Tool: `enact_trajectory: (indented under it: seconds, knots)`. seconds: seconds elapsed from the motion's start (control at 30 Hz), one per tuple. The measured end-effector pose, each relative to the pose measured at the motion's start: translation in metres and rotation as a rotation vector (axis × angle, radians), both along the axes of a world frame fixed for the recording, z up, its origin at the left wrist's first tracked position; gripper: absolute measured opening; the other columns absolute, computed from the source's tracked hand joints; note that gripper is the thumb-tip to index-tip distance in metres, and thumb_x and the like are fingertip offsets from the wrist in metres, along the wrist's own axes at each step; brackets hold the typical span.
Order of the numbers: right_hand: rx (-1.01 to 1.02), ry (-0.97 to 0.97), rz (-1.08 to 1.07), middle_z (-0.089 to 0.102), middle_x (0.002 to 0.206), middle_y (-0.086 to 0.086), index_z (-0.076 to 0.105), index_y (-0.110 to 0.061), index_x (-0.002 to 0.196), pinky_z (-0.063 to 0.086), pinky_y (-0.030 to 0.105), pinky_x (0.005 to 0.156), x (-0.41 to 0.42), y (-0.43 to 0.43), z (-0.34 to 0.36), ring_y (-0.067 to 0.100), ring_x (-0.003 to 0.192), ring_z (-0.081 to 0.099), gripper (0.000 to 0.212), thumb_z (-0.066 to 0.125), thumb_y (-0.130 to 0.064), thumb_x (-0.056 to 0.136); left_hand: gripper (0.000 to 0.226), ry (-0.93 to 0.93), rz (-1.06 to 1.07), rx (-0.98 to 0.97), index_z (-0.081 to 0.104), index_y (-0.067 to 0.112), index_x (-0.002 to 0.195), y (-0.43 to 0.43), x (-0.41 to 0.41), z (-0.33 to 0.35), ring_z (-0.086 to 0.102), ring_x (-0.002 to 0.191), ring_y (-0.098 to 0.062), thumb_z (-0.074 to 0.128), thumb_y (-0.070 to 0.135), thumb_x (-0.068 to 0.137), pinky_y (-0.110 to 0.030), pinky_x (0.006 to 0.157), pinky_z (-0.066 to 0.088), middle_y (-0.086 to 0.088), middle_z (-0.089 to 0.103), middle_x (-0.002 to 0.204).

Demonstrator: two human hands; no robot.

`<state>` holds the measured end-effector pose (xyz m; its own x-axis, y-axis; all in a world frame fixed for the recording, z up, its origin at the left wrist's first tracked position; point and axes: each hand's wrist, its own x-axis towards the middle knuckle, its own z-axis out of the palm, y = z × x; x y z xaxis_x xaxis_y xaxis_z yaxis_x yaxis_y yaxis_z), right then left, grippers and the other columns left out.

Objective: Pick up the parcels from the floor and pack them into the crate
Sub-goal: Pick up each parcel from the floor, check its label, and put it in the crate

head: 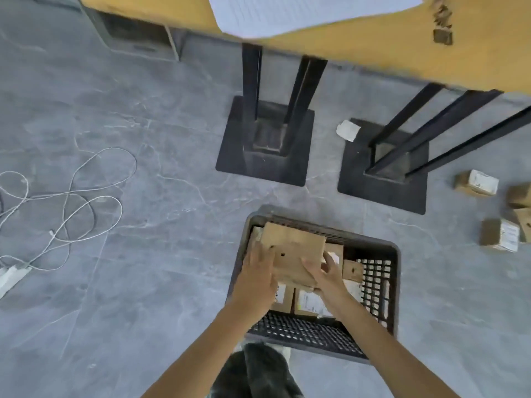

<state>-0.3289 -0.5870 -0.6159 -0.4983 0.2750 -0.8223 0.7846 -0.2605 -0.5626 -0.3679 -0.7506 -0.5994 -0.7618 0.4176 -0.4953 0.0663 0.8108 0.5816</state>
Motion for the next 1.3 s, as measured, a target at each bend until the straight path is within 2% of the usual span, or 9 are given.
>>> enact_trajectory:
  seconds: [0.13, 0.3, 0.4, 0.5, 0.63, 0.77, 0.93, 1.1, 1.3]
  knots:
    - [0.086, 0.011, 0.071, 0.057, 0.119, -0.004, 0.03, -0.026, 0.143, 0.052, 0.038, 0.092, -0.017, -0.005, -0.123, 0.018, 0.105, 0.061, 0.079, 0.075, -0.033, 0.079, 0.081, 0.031, -0.229, -0.212, 0.0, 0.024, 0.151, 0.01, 0.005, -0.119, -0.016, 0.145, -0.028, 0.051, 0.003, 0.091, -0.046, 0.119, 0.015, -0.007, -0.02, 0.157]
    - [0.127, 0.073, 0.111, 0.049, 0.14, -0.003, 0.028, -0.03, 0.146, 0.042, 0.044, 0.106, -0.033, -0.003, -0.245, 0.017, 0.123, 0.05, 0.084, 0.073, -0.045, 0.077, 0.096, 0.026, -0.353, -0.417, -0.018, 0.026, 0.148, 0.014, -0.003, -0.229, -0.021, 0.142, -0.033, 0.052, -0.001, 0.088, -0.046, 0.117, 0.004, -0.01, -0.029, 0.154]
    - [0.147, 0.128, 0.059, 0.055, 0.136, 0.002, 0.036, -0.021, 0.143, 0.045, 0.043, 0.104, -0.036, -0.004, -0.274, 0.016, 0.12, 0.054, 0.059, 0.062, -0.03, 0.09, 0.097, 0.092, -0.368, -0.494, -0.024, 0.023, 0.146, 0.018, -0.004, -0.256, -0.027, 0.139, -0.037, 0.051, 0.001, 0.088, -0.047, 0.118, 0.0, -0.013, -0.038, 0.149]
    - [0.216, 0.108, 0.181, 0.058, 0.132, -0.004, 0.035, -0.028, 0.145, 0.046, 0.042, 0.102, -0.036, -0.006, -0.271, 0.016, 0.119, 0.056, 0.061, 0.056, -0.046, 0.09, 0.097, 0.139, -0.362, -0.516, -0.025, 0.022, 0.145, 0.019, 0.001, -0.261, -0.024, 0.141, -0.037, 0.052, 0.004, 0.089, -0.047, 0.119, 0.004, -0.014, -0.037, 0.149]
    - [0.281, 0.027, 0.306, 0.042, 0.142, 0.002, 0.02, -0.02, 0.15, 0.036, 0.035, 0.104, -0.045, -0.01, -0.237, 0.024, 0.131, 0.042, 0.065, 0.05, -0.041, 0.095, 0.091, 0.166, -0.346, -0.518, -0.018, 0.013, 0.148, 0.014, -0.002, -0.242, -0.013, 0.145, -0.034, 0.054, 0.015, 0.091, -0.043, 0.118, 0.011, -0.014, -0.029, 0.153]
    - [0.355, 0.023, 0.408, 0.033, 0.149, 0.011, 0.028, -0.017, 0.147, 0.036, 0.037, 0.103, -0.053, -0.012, -0.164, 0.028, 0.127, 0.045, 0.056, 0.043, -0.041, 0.098, 0.086, 0.226, -0.476, -0.396, -0.012, 0.015, 0.149, 0.009, -0.022, -0.18, 0.003, 0.146, -0.033, 0.052, 0.01, 0.092, -0.041, 0.116, 0.022, -0.014, -0.014, 0.157]
    - [0.415, 0.191, 0.457, 0.058, 0.129, 0.004, 0.053, -0.012, 0.129, 0.035, 0.02, 0.085, -0.057, -0.005, -0.01, 0.014, 0.113, 0.053, 0.035, 0.044, -0.026, 0.099, 0.06, 0.438, -0.232, -0.013, 0.034, 0.017, 0.141, 0.022, -0.034, -0.029, 0.051, 0.116, -0.019, 0.051, 0.003, 0.085, -0.032, 0.096, 0.046, -0.002, 0.049, 0.133]
    - [0.539, 0.489, 0.38, 0.063, 0.101, -0.016, 0.063, -0.018, 0.11, 0.037, -0.003, 0.076, -0.069, 0.004, 0.203, -0.013, 0.09, 0.054, 0.019, 0.047, -0.02, 0.099, 0.055, 0.645, -0.075, 0.21, 0.041, 0.017, 0.134, 0.042, -0.052, 0.159, 0.05, 0.113, -0.019, 0.05, 0.002, 0.082, -0.038, 0.096, 0.045, -0.002, 0.051, 0.127]
    - [0.853, 0.76, 0.291, 0.068, 0.103, -0.003, 0.063, -0.01, 0.108, 0.043, 0.013, 0.081, -0.084, 0.045, 0.438, 0.005, 0.098, 0.06, 0.018, 0.049, -0.014, 0.097, 0.043, 0.947, -0.092, 0.409, 0.048, 0.014, 0.128, 0.089, -0.102, 0.401, 0.053, 0.103, -0.022, 0.051, 0.004, 0.086, -0.036, 0.084, 0.045, -0.004, 0.054, 0.118]
